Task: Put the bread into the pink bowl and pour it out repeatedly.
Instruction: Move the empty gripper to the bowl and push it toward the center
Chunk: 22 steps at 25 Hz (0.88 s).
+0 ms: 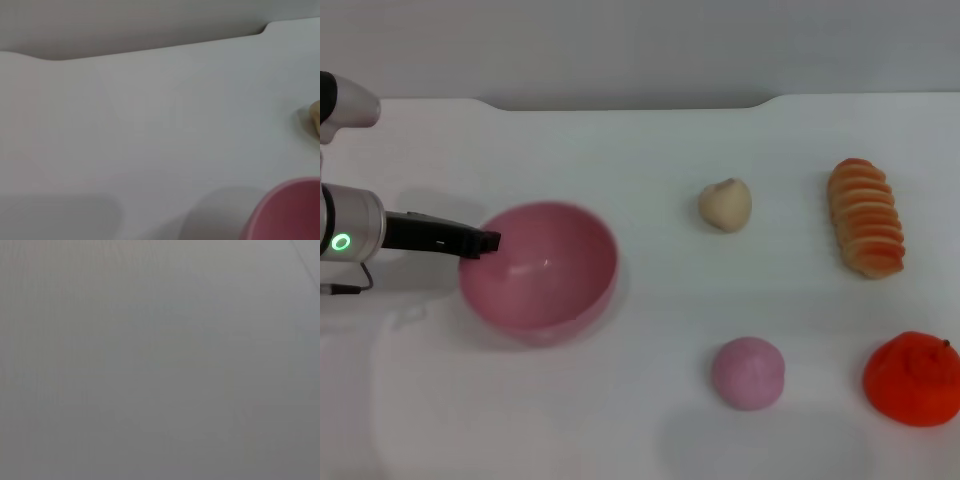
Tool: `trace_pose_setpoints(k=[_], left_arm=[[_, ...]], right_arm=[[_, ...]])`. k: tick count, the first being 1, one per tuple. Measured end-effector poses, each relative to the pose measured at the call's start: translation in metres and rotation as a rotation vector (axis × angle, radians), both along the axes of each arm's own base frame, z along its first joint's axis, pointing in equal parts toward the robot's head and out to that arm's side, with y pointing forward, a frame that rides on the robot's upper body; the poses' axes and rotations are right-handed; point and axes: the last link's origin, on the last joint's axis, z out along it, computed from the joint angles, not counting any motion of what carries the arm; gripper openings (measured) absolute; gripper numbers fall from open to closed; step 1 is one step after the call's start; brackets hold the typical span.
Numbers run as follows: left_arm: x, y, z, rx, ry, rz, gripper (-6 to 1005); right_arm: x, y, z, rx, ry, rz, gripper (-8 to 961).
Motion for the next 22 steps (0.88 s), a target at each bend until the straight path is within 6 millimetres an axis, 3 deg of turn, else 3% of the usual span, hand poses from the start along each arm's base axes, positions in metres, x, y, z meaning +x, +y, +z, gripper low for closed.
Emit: trace_pose_setpoints(k=[7, 13, 17, 20, 21, 22], left_arm=[[0.001, 0.000, 0.000, 0.001, 0.000, -0.009, 51], [0.006, 0.002, 0.003, 0.009, 0.001, -0.027, 52], [0.006, 0.004, 0.005, 0.012, 0.008, -0.039, 52], [0.006, 0.004, 0.006, 0.013, 0.015, -0.052, 49], [0.007, 0.005, 0.006, 0.016, 0.021, -0.066, 49], [0.007, 0.005, 0.006, 0.016, 0.021, -0.066, 49]], right_arm=[[0.001, -0.001, -0.001, -0.005, 0.015, 0.002, 537], [-0.008, 0.014, -0.005, -0.164, 0.087, 0.099, 534], [-0.033, 0.036, -0.005, -0.433, 0.173, 0.257, 531], [-0.065, 0.049, -0.008, -0.669, 0.158, 0.371, 530], [-0.087, 0.053, -0.010, -0.816, 0.122, 0.429, 529], [-0.087, 0.053, -0.010, -0.816, 0.122, 0.429, 528]])
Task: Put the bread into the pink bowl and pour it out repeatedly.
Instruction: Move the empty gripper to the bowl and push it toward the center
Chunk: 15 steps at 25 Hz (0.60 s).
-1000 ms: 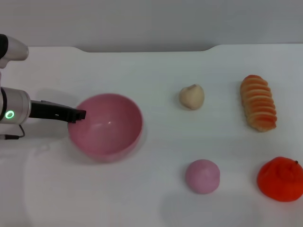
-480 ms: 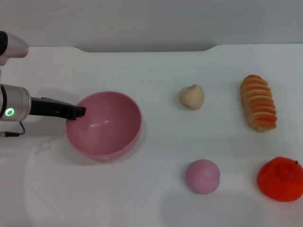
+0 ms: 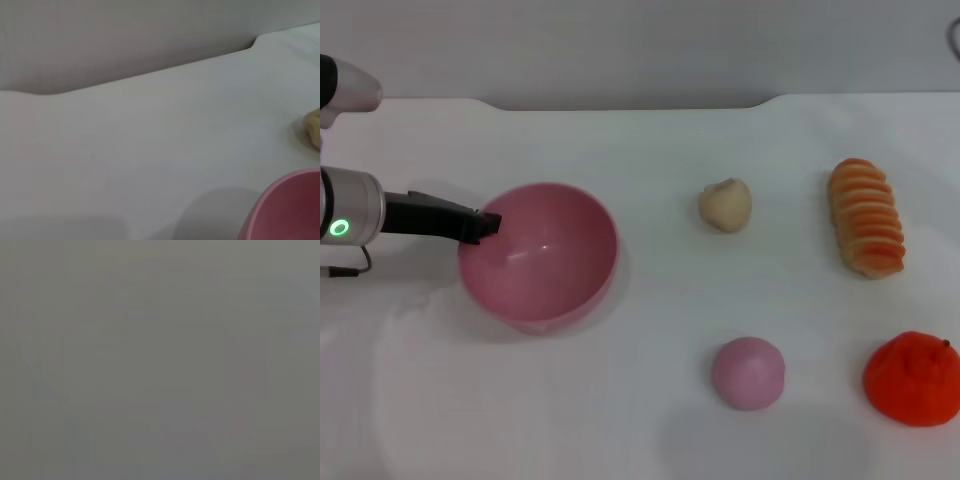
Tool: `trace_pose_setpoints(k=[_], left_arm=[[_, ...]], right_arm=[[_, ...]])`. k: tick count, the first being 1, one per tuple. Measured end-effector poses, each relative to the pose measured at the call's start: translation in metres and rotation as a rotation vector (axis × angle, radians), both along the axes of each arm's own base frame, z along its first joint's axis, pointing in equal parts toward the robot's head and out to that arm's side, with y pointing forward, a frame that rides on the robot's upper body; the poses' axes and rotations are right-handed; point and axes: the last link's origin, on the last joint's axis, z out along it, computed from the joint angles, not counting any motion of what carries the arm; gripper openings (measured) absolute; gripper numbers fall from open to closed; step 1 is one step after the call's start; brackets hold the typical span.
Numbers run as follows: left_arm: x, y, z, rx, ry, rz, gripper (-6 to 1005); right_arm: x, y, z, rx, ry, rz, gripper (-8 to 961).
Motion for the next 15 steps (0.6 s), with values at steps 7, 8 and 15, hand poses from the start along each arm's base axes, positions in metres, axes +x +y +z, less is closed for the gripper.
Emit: trace_pose_setpoints(k=[7, 8, 15], left_arm=[[0.006, 0.006, 0.003, 0.006, 0.016, -0.037, 49], [0.007, 0.007, 0.003, 0.005, 0.017, -0.040, 49], [0.012, 0.013, 0.007, 0.007, 0.029, -0.062, 49]], right_arm=[[-0.045, 0.001, -0.012, -0.473, -0.317, 0.081, 524], [-0.047, 0.000, -0.012, -0.525, -0.371, 0.070, 524], [-0.043, 0.004, -0.001, -0.815, -0.741, -0.170, 520]])
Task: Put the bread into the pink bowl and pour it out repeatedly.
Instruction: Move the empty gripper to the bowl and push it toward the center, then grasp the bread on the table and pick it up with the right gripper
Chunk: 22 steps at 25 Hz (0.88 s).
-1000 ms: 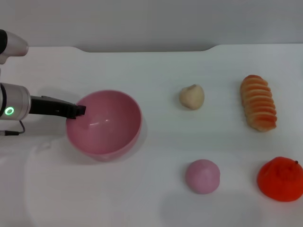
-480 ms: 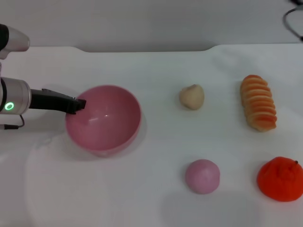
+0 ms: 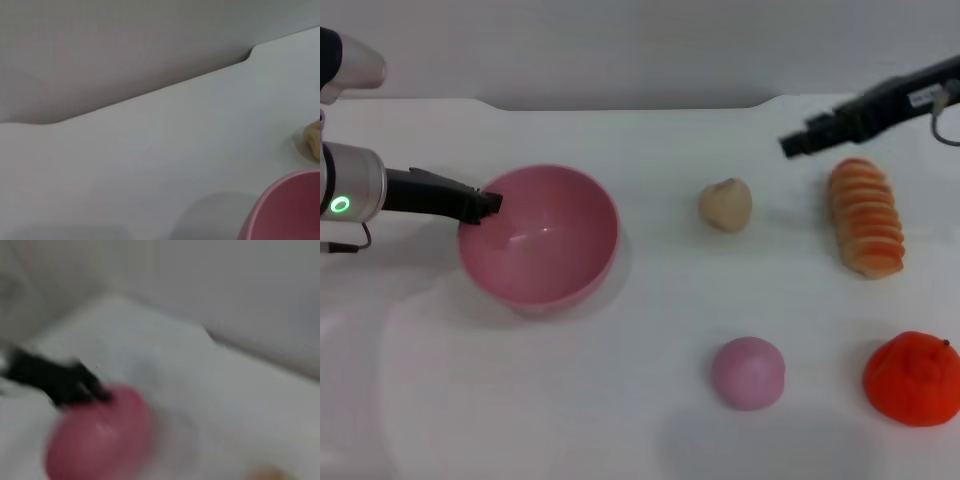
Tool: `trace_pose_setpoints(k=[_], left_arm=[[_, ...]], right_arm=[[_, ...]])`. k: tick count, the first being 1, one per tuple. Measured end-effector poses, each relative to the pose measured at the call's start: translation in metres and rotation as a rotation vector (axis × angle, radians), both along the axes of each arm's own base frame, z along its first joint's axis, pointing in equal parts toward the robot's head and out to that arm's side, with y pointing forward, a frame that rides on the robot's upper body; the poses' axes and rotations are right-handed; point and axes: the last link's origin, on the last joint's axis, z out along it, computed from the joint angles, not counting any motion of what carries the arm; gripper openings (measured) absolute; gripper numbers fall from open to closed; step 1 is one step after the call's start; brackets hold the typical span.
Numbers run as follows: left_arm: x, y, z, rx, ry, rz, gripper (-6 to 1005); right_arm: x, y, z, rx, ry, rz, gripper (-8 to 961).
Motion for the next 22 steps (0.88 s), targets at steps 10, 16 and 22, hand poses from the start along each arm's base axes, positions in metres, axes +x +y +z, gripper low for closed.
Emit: trace_pose_setpoints(k=[10, 16, 22], left_arm=[[0.011, 0.008, 0.001, -0.005, 0.013, -0.045, 49], [0.017, 0.011, 0.000, -0.008, 0.014, -0.062, 49], [0.021, 0.013, -0.001, -0.011, 0.021, -0.080, 49]], right_arm=[[0.020, 0.019, 0.019, 0.119, -0.463, -0.198, 514], [0.035, 0.021, 0.000, 0.235, -0.548, -0.258, 510], [0.044, 0.016, -0.026, 0.294, -0.519, -0.286, 507]])
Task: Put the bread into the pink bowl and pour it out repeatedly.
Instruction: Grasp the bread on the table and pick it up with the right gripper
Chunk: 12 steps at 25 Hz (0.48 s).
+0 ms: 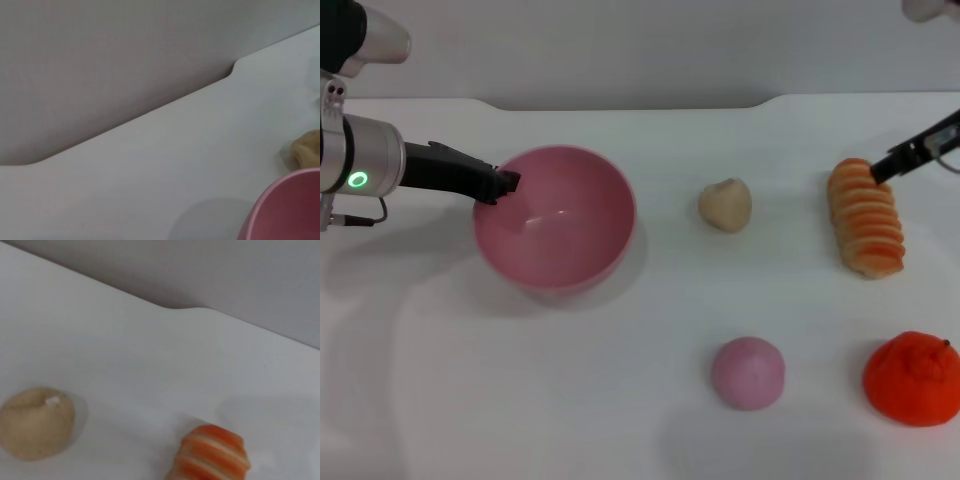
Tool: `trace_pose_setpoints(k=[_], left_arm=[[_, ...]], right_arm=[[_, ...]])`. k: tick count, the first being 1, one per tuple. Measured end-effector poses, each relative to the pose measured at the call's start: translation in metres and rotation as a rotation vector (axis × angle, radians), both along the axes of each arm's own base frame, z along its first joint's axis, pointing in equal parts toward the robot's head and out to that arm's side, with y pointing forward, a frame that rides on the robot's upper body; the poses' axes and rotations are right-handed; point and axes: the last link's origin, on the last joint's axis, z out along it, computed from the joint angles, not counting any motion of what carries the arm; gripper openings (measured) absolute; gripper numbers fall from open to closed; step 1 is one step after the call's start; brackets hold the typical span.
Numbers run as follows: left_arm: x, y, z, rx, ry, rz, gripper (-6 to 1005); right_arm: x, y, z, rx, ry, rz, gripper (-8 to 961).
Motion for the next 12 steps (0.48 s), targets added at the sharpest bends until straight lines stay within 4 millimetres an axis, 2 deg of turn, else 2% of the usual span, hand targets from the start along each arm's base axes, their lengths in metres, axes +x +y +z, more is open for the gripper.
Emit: trace_pose_setpoints(k=[7, 12], left_arm=[[0.001, 0.000, -0.001, -0.004, 0.011, -0.023, 49], [0.002, 0.001, -0.002, -0.006, 0.016, -0.034, 49]], right_arm=[[0.018, -0.008, -0.019, 0.031, 0.050, -0.066, 502], [0.023, -0.013, -0.036, 0.011, 0.113, -0.092, 499]])
